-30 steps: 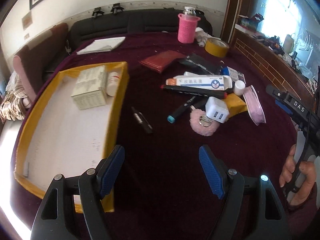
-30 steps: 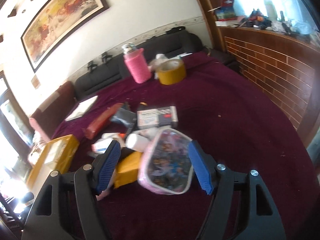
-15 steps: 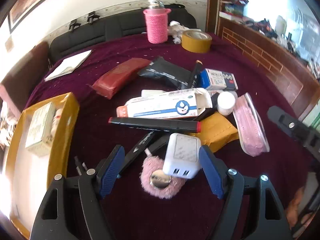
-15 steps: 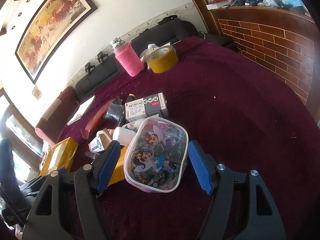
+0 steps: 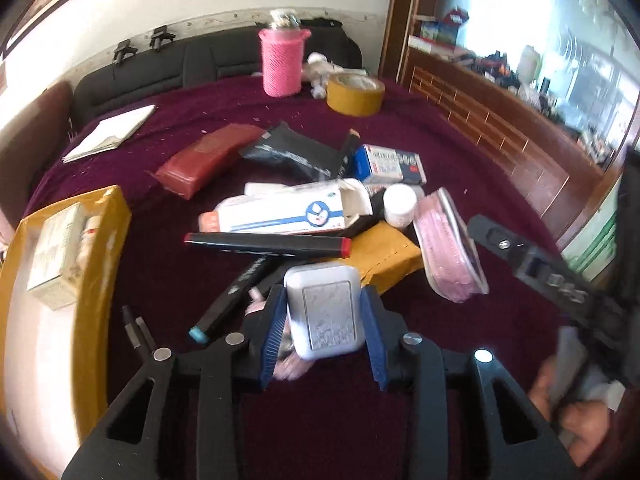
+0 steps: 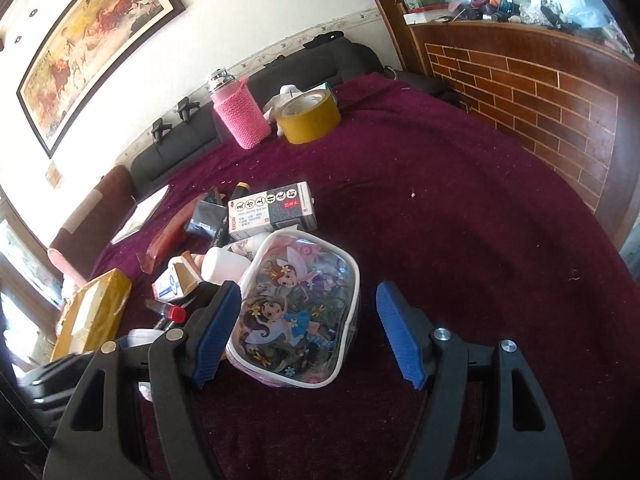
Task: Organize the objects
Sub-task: 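Move both tools back over the cluttered items on the table, then grasp the white charger with the right tool while the left tool grasps the pink fluffy ball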
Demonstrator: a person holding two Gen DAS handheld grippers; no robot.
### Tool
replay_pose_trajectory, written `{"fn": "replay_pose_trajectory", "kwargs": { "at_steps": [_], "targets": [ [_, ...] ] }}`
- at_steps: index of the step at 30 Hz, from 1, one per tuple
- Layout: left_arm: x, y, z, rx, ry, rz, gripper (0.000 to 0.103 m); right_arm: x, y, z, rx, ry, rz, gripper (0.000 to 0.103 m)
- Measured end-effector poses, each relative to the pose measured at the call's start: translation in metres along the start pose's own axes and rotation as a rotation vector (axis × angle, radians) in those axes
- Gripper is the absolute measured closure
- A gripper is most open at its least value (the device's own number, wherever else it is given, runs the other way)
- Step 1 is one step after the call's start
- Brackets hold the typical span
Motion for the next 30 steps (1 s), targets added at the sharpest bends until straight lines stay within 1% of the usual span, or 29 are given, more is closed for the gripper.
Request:
{"fn": "replay_pose_trajectory", "kwargs": {
  "at_steps": [1, 6, 8, 9, 11, 13, 14, 15, 16, 17, 18, 19, 20, 21, 22, 23, 24, 25, 26, 27, 28, 30],
  "targets": [
    [-0.015, -0.008, 0.0, -0.009, 0.014, 0.001, 0.103, 0.0, 0.0, 0.001, -0.007, -0.001, 0.01, 0.034],
    [-0.087, -0.069, -0.001, -0.119, 0.131, -0.004, 0.103, 0.003, 0.001, 0.004, -0.039, -0.009, 0.06, 0.034],
    [-0.103, -0.087, 0.005, -0.143, 0.135, 0.013, 0.103, 0.003, -0.001, 0.003, -0.069, 0.001, 0.083, 0.034],
    [-0.107, -0.095, 0.008, -0.153, 0.143, 0.009, 0.103, 0.002, -0.004, 0.002, -0.087, 0.005, 0.091, 0.034],
    [-0.113, -0.107, 0.017, -0.171, 0.141, 0.009, 0.103, -0.004, -0.011, 0.003, -0.098, -0.01, 0.084, 0.034],
    [-0.11, -0.115, 0.028, -0.188, 0.116, 0.018, 0.102, -0.012, -0.028, 0.006, -0.094, -0.036, 0.023, 0.034],
    [-0.109, -0.119, 0.033, -0.201, 0.104, 0.022, 0.102, -0.017, -0.044, 0.008, -0.098, -0.061, -0.034, 0.034],
    [-0.11, -0.122, 0.039, -0.214, 0.096, 0.029, 0.102, -0.018, -0.061, 0.011, -0.11, -0.094, -0.09, 0.034],
    [-0.109, -0.124, 0.043, -0.226, 0.091, 0.038, 0.102, -0.017, -0.084, 0.017, -0.13, -0.152, -0.17, 0.033],
    [-0.112, -0.126, 0.047, -0.236, 0.093, 0.045, 0.102, -0.013, -0.1, 0.021, -0.144, -0.2, -0.22, 0.033],
    [-0.114, -0.127, 0.051, -0.245, 0.096, 0.054, 0.102, -0.008, -0.113, 0.026, -0.159, -0.249, -0.252, 0.033],
    [-0.116, -0.127, 0.054, -0.253, 0.099, 0.068, 0.102, 0.0, -0.123, 0.031, -0.174, -0.298, -0.26, 0.033],
    [-0.118, -0.127, 0.058, -0.258, 0.101, 0.078, 0.102, 0.009, -0.129, 0.035, -0.193, -0.333, -0.245, 0.034],
    [-0.12, -0.127, 0.062, -0.26, 0.102, 0.085, 0.1, 0.018, -0.133, 0.037, -0.217, -0.353, -0.221, 0.034],
    [-0.122, -0.128, 0.065, -0.26, 0.1, 0.092, 0.095, 0.027, -0.135, 0.039, -0.237, -0.369, -0.199, 0.034],
    [-0.123, -0.128, 0.069, -0.259, 0.099, 0.095, 0.086, 0.036, -0.136, 0.044, -0.252, -0.402, -0.182, 0.034],
    [-0.124, -0.129, 0.071, -0.255, 0.101, 0.093, 0.08, 0.045, -0.136, 0.049, -0.25, -0.437, -0.174, 0.037],
    [-0.125, -0.13, 0.074, -0.251, 0.106, 0.089, 0.069, 0.052, -0.135, 0.053, -0.241, -0.466, -0.164, 0.039],
    [-0.126, -0.132, 0.074, -0.248, 0.113, 0.086, 0.061, 0.059, -0.133, 0.058, -0.234, -0.494, -0.143, 0.043],
    [-0.126, -0.133, 0.075, -0.247, 0.118, 0.084, 0.059, 0.064, -0.131, 0.063, -0.233, -0.514, -0.118, 0.049],
    [-0.126, -0.135, 0.076, -0.249, 0.116, 0.085, 0.057, 0.069, -0.13, 0.065, -0.241, -0.523, -0.093, 0.051],
    [-0.123, -0.136, 0.078, -0.259, 0.104, 0.092, 0.057, 0.074, -0.133, 0.065, -0.262, -0.521, -0.062, 0.052]
  ]
}}
Point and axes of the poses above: each gripper's, at about its wrist camera, not at the fingertips, and x roughly the way its jaws point, y to its right, z to its underside, the point moved 9 cm from there along x, roughly the way its jaws point, and after that the axes turned 6 degrees about y, right-handed, at the moved point
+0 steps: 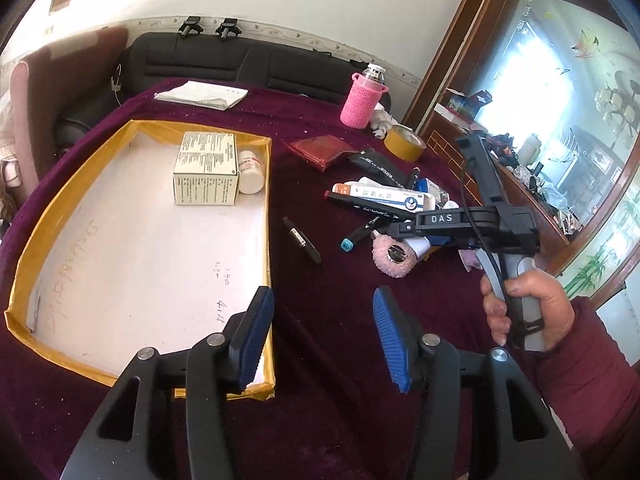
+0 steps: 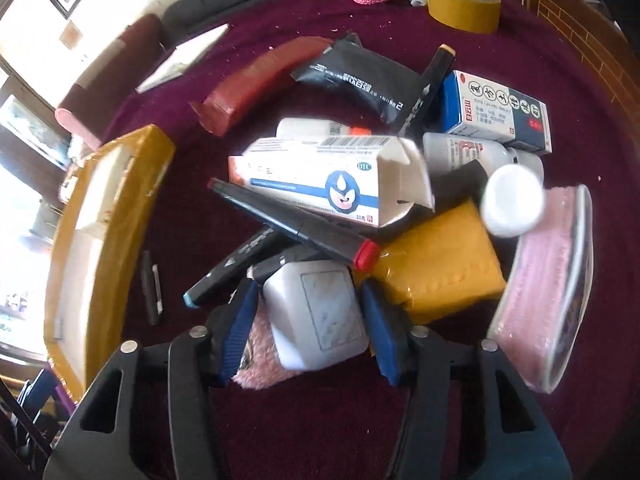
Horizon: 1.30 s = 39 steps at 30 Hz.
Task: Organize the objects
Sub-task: 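Grasp the white charger with the right tool while the left tool grasps the pink fluffy ball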
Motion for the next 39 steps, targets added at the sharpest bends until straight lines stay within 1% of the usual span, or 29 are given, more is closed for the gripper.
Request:
{"fn": "replay_pose_trajectory", "kwargs": {
  "at_steps": [2, 3, 5, 7, 9, 12, 13, 15, 18, 21, 23, 25, 28, 30, 31, 32, 33, 34, 36, 37, 39],
  "targets": [
    [0.004, -0.001, 0.001, -0.011, -0.012, 0.005, 0.057, 0.006, -0.001, 0.0, -0.017, -0.01, 0.045, 0.053],
    [0.006, 0.0, 0.001, -0.014, -0.02, 0.008, 0.057, 0.006, -0.001, 0.0, -0.027, -0.007, 0.065, 0.056],
    [0.01, 0.004, 0.004, -0.011, -0.036, 0.014, 0.057, 0.004, 0.0, 0.003, -0.038, -0.013, 0.072, 0.058],
    [0.014, 0.012, 0.005, 0.005, -0.053, 0.024, 0.057, -0.003, 0.004, 0.008, -0.021, -0.018, 0.052, 0.059],
    [0.019, 0.024, 0.006, 0.031, -0.066, 0.044, 0.057, -0.015, 0.011, 0.017, 0.017, -0.02, 0.006, 0.059],
    [0.037, 0.047, 0.007, 0.09, -0.101, 0.057, 0.054, -0.038, 0.019, 0.038, 0.08, -0.019, -0.109, 0.059],
    [0.045, 0.056, 0.007, 0.122, -0.109, 0.055, 0.053, -0.046, 0.023, 0.049, 0.103, -0.023, -0.146, 0.059],
    [0.064, 0.075, 0.009, 0.197, -0.129, 0.049, 0.053, -0.06, 0.032, 0.069, 0.133, -0.017, -0.195, 0.062],
    [0.098, 0.1, 0.017, 0.299, -0.181, 0.053, 0.053, -0.071, 0.049, 0.095, 0.155, -0.007, -0.216, 0.065],
    [0.125, 0.118, 0.027, 0.364, -0.237, 0.08, 0.053, -0.078, 0.058, 0.104, 0.156, 0.027, -0.224, 0.064],
    [0.132, 0.129, 0.034, 0.41, -0.261, 0.092, 0.053, -0.083, 0.061, 0.104, 0.14, 0.052, -0.228, 0.064],
    [0.128, 0.135, 0.038, 0.414, -0.269, 0.122, 0.053, -0.087, 0.062, 0.102, 0.115, 0.081, -0.229, 0.064],
    [0.132, 0.133, 0.044, 0.42, -0.281, 0.073, 0.044, -0.092, 0.06, 0.097, 0.068, 0.118, -0.226, 0.058],
    [0.14, 0.131, 0.05, 0.434, -0.299, 0.017, 0.044, -0.093, 0.059, 0.095, 0.057, 0.133, -0.225, 0.056],
    [0.14, 0.133, 0.049, 0.455, -0.274, -0.005, 0.044, -0.093, 0.058, 0.094, 0.058, 0.138, -0.228, 0.056],
    [0.144, 0.137, 0.05, 0.47, -0.275, -0.022, 0.043, -0.094, 0.058, 0.094, 0.06, 0.139, -0.233, 0.056],
    [0.146, 0.14, 0.05, 0.484, -0.259, -0.034, 0.043, -0.094, 0.059, 0.094, 0.063, 0.139, -0.235, 0.056],
    [0.146, 0.143, 0.051, 0.491, -0.251, -0.036, 0.044, -0.093, 0.059, 0.094, 0.068, 0.139, -0.235, 0.056],
    [0.143, 0.147, 0.052, 0.477, -0.24, -0.018, 0.062, -0.095, 0.061, 0.097, 0.072, 0.139, -0.233, 0.056],
    [0.141, 0.147, 0.053, 0.48, -0.239, -0.02, 0.078, -0.097, 0.063, 0.098, 0.073, 0.142, -0.231, 0.056],
    [0.132, 0.143, 0.052, 0.442, -0.237, 0.006, 0.08, -0.099, 0.06, 0.098, 0.054, 0.154, -0.221, 0.055]
  ]
}}
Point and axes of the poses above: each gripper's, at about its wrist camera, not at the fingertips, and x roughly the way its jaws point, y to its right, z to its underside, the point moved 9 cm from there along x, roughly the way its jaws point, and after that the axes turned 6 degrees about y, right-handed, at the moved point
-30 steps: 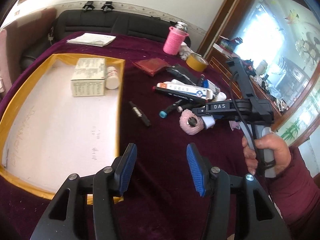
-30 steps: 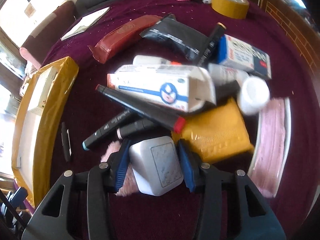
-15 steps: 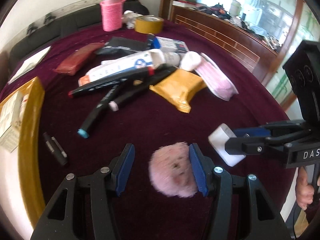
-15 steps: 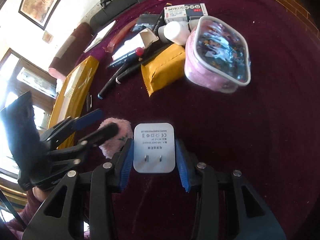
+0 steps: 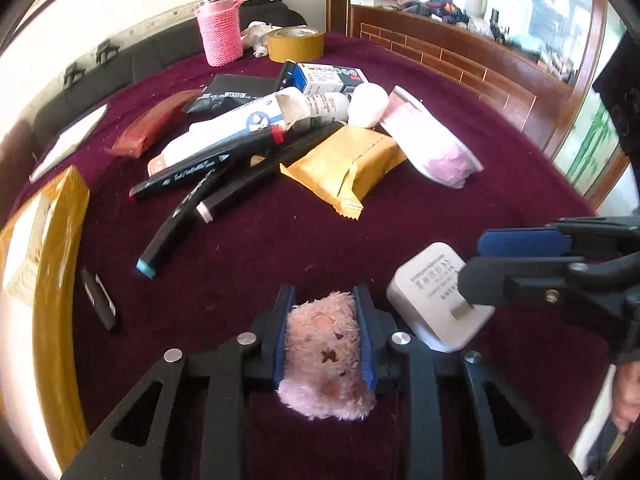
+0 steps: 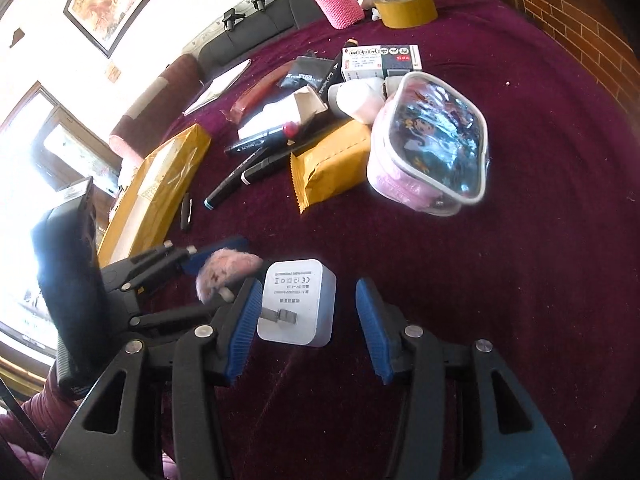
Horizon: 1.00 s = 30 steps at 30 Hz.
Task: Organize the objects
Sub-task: 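Grasp the white charger with the right tool while the left tool grasps the pink fluffy ball, then carry the charger and fluffy ball over the tray and open both tools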
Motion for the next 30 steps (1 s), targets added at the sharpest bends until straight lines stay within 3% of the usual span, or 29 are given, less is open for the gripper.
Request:
{"fn": "replay_pose_trajectory", "kwargs": {
  "at_steps": [3, 11, 13, 16, 19, 22, 26, 30],
  "targets": [
    [-0.018, -0.011, 0.003, -0.054, 0.019, 0.012, 0.08, 0.003, -0.009, 0.001, -0.059, -0.003, 0.034, 0.048],
    [-0.069, -0.051, 0.015, -0.202, 0.1, 0.014, 0.08, 0.035, -0.021, 0.01, -0.149, -0.038, 0.178, 0.048],
    [-0.075, -0.06, 0.017, -0.221, 0.113, 0.001, 0.08, 0.036, -0.017, 0.011, -0.154, -0.041, 0.227, 0.063],
    [-0.09, -0.08, 0.018, -0.254, 0.141, -0.009, 0.08, 0.03, -0.016, 0.014, -0.127, -0.063, 0.212, 0.063],
    [-0.111, -0.107, 0.019, -0.297, 0.181, -0.032, 0.08, 0.021, -0.022, 0.014, -0.092, -0.068, 0.163, 0.063],
    [-0.135, -0.142, 0.017, -0.327, 0.223, -0.069, 0.08, 0.011, -0.047, 0.004, -0.066, -0.051, 0.052, 0.063],
    [-0.155, -0.2, 0.012, -0.363, 0.239, -0.144, 0.08, 0.009, -0.102, -0.016, -0.081, -0.048, -0.108, 0.063],
    [-0.149, -0.257, 0.005, -0.375, 0.207, -0.225, 0.08, 0.029, -0.163, -0.037, -0.099, -0.071, -0.225, 0.062]
  ]
}}
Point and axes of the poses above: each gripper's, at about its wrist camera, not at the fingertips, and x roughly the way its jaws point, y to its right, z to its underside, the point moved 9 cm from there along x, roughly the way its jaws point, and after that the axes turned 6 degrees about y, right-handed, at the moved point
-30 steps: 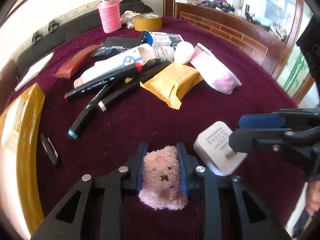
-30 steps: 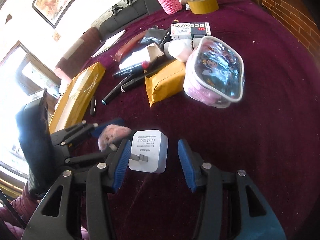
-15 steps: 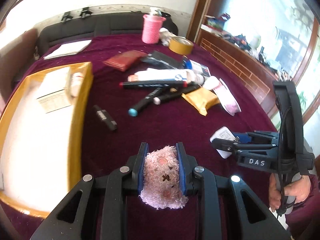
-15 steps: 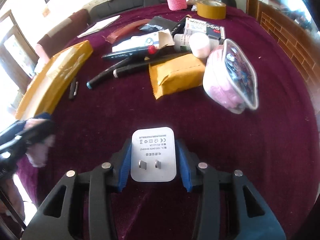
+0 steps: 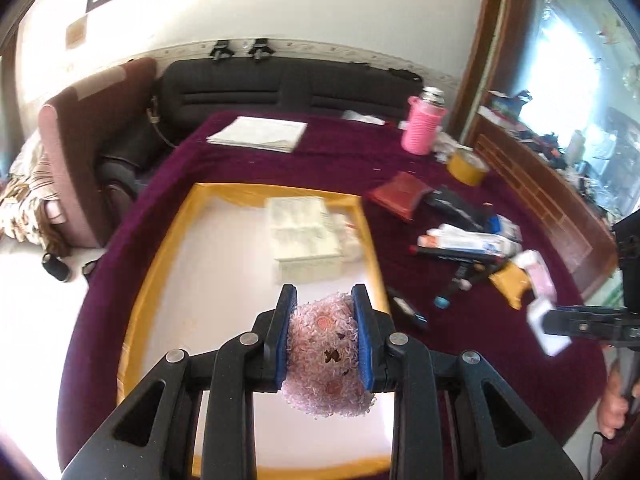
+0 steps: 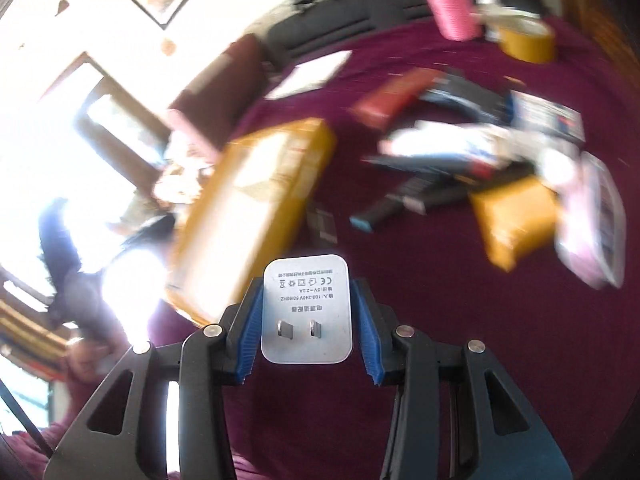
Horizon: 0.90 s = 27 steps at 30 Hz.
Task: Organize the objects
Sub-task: 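Carry the charger and fluffy ball over the tray and open both tools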
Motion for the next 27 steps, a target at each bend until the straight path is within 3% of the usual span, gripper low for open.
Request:
{"fn": "replay_pose_trajectory", "kwargs": {
  "at_steps": [5, 12, 21, 25, 27],
  "targets": [
    [0.051, -0.051, -0.02, -0.071, -0.069, -0.04, 0.08, 0.071, -0.054, -0.038, 0.013, -0.042, -0.078, 0.062],
    [0.116, -0.102, -0.019, -0.219, -0.119, -0.026, 0.08, 0.187, -0.083, -0.086, 0.162, -0.118, -0.136, 0.062],
    [0.147, -0.139, -0.023, -0.318, -0.126, -0.013, 0.078, 0.272, -0.082, -0.121, 0.121, -0.148, 0.021, 0.062],
    [0.146, -0.135, -0.023, -0.3, -0.128, 0.005, 0.064, 0.288, -0.074, -0.12, 0.111, -0.158, 0.072, 0.059],
    [0.144, -0.134, -0.023, -0.302, -0.128, 0.009, 0.063, 0.29, -0.071, -0.124, 0.106, -0.139, 0.088, 0.05]
  ]
}}
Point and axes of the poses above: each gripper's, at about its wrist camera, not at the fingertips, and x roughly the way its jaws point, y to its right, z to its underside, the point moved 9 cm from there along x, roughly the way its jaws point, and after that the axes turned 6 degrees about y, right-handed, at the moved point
